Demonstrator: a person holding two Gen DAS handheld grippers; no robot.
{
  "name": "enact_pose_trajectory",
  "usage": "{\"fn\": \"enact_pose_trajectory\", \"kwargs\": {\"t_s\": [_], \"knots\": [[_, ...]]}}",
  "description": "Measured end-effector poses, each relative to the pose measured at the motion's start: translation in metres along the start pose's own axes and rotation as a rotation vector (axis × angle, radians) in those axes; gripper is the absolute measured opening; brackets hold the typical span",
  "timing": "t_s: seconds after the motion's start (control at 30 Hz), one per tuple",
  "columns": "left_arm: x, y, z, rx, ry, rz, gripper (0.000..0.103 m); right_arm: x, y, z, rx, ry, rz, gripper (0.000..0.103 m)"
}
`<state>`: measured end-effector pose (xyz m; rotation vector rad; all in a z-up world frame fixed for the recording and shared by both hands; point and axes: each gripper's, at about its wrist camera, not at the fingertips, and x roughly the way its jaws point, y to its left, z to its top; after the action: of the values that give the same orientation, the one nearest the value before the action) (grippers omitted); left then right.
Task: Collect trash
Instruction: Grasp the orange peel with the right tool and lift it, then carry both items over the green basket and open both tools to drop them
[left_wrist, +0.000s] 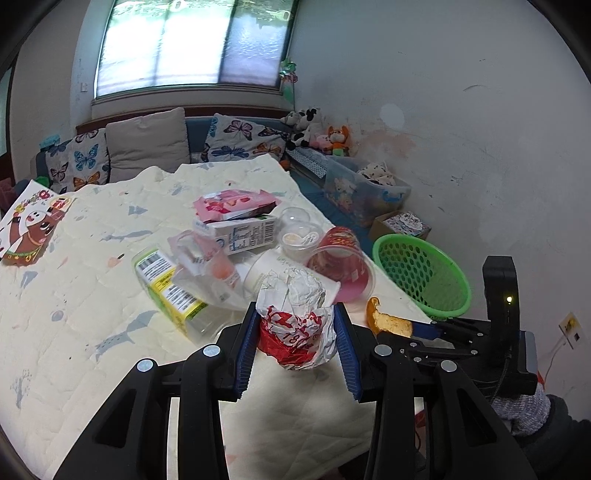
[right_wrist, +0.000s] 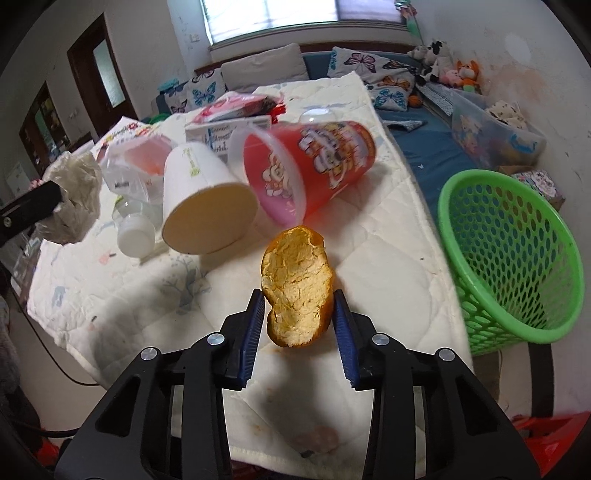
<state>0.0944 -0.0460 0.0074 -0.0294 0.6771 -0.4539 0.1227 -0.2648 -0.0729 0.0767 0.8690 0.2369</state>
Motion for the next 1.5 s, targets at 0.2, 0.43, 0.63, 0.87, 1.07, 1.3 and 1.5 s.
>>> {"fn": "enact_pose_trajectory", "kwargs": {"t_s": [0.2,0.43,0.63,0.87,1.07,1.3,1.5], "knots": [[0.016,-0.022,0.019,0.035,0.013,-0.046,0.039,-0.022,-0.020,0.006,0.038,-0.044,-0.026,0.038],[0.044,-0.055,0.043,0.079,0.026,-0.106,0.039,-0.038,-0.072,0.016,0.101,-0.085,-0.117,0.038],[0.070,-0.078,0.058,0.103,0.051,-0.139,0.039,-0.034,-0.125,0.021,0.153,-0.072,-0.190,0.038],[0.103,-0.107,0.072,0.134,0.091,-0.163,0.039,-0.022,-0.168,0.016,0.201,-0.039,-0.233,0.040],[0.134,-0.136,0.080,0.172,0.134,-0.185,0.039,-0.019,-0.191,0.010,0.239,-0.038,-0.247,0.046],[0.168,-0.163,0.088,0.206,0.178,-0.194,0.040,-0.036,-0.200,-0.001,0.251,-0.067,-0.257,0.061],[0.196,-0.180,0.087,0.221,0.225,-0.194,0.042,-0.058,-0.198,-0.011,0.241,-0.097,-0.275,0.073]]}}
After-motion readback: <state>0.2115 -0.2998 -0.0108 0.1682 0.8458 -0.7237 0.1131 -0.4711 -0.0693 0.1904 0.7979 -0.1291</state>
